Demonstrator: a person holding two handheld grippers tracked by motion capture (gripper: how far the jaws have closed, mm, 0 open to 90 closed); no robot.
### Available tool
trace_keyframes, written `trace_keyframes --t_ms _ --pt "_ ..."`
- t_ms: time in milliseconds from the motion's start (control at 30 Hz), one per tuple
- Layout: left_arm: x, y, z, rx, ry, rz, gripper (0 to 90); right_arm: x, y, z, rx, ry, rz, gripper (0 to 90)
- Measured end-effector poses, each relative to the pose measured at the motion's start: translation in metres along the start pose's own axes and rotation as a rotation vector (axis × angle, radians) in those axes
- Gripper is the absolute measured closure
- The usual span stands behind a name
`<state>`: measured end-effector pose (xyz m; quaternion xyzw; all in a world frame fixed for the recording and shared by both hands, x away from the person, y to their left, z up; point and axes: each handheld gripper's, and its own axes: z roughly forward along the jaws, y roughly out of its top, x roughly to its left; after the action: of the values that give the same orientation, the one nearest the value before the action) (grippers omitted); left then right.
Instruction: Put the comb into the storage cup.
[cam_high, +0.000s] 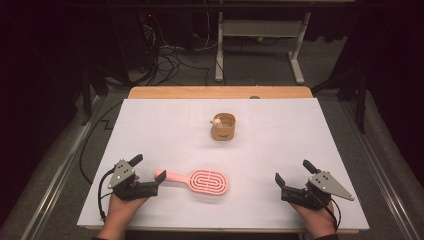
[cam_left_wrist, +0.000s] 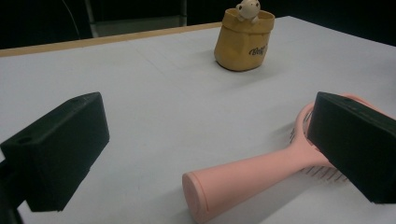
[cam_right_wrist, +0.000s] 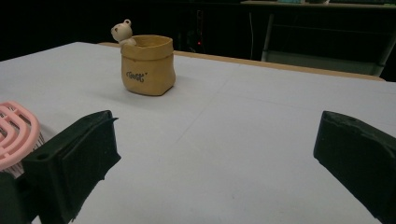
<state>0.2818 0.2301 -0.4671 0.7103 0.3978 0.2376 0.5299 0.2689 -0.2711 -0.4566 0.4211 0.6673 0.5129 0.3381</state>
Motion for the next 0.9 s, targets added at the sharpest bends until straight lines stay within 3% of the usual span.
trace_keyframes --t_ms 300,433,533,700,900 --pt "0.0016 -0.0024 0.0008 0.0 -0.014 -0.021 0.0 -0.0023 -0.0006 -0.0007 -0.004 -0.006 0.021 0.2" --pt "0.0018 -0.0007 0.0009 -0.005 -0.018 -0.018 0.0 -0.0026 -0.0007 -0.0002 -0.002 -0.005 0.006 0.2" --pt "0.0026 -0.0017 0.0005 0.005 -0.018 -0.032 0.0 -0.0045 -0.0003 -0.0003 -0.01 -0.007 0.028 0.2" --pt "0.0004 0.0012 0.0015 0.014 -0.014 0.002 0.0 -0.0051 -0.0002 -0.0011 -0.012 -0.004 0.023 0.2" --pt "0.0014 0.0012 0.0012 0.021 -0.015 -0.013 0.0 -0.0045 -0.0001 -0.0014 -0.009 0.0 0.025 0.2"
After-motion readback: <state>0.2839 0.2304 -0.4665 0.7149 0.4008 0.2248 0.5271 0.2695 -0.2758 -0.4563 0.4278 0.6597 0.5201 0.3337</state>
